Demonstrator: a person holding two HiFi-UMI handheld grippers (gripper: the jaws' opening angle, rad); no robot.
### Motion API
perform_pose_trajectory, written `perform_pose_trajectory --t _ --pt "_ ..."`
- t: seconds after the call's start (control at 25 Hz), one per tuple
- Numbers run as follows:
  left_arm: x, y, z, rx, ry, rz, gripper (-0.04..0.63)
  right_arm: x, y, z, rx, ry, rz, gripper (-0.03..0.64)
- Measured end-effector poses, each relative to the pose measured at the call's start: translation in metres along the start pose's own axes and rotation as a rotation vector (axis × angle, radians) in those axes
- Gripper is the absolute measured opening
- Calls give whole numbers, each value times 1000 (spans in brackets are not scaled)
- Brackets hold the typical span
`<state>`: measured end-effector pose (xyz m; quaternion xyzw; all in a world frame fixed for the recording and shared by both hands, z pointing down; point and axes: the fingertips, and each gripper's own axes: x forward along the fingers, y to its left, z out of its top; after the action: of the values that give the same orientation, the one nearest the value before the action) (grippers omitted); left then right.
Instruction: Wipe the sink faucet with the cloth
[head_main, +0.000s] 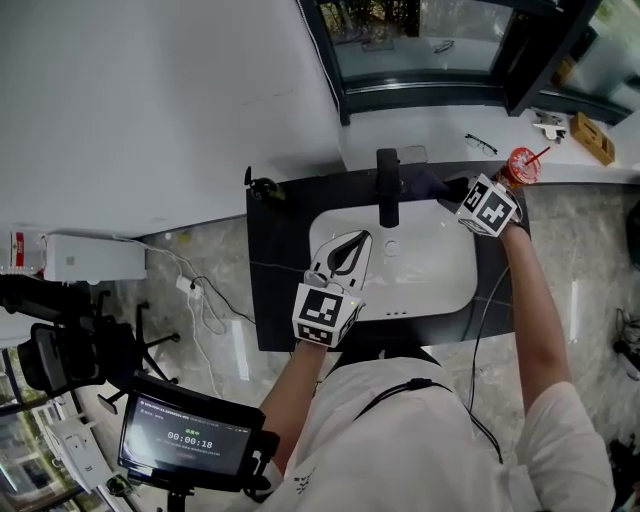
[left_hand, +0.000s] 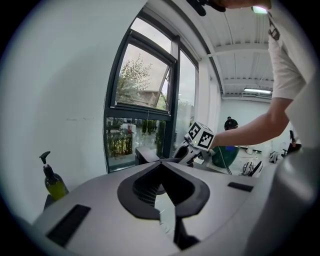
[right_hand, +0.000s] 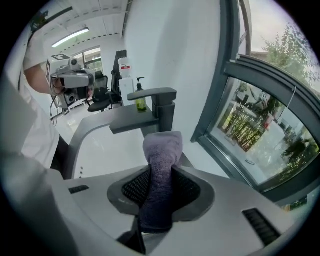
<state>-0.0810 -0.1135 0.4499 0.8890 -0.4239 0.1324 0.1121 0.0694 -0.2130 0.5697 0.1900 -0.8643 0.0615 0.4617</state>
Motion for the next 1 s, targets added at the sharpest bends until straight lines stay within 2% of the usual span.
perform_pose_trajectory --t 0.2,0.4,0.64,0.76,1.0 --pt "6 0 2 -2 0 -3 -5 20 -10 -22 -12 94 -35 114" --pt "10 -4 -2 -14 10 -4 -5 53 -6 -17 -78 182 4 114" --pt "1 3 -8 -27 24 20 -5 85 -5 -2 -132 225 50 114" --pt "-2 6 -10 -31 23 31 -5 88 -1 9 -163 195 66 114" --pt "0 4 -7 -28 15 21 -5 63 6 39 -165 40 98 114"
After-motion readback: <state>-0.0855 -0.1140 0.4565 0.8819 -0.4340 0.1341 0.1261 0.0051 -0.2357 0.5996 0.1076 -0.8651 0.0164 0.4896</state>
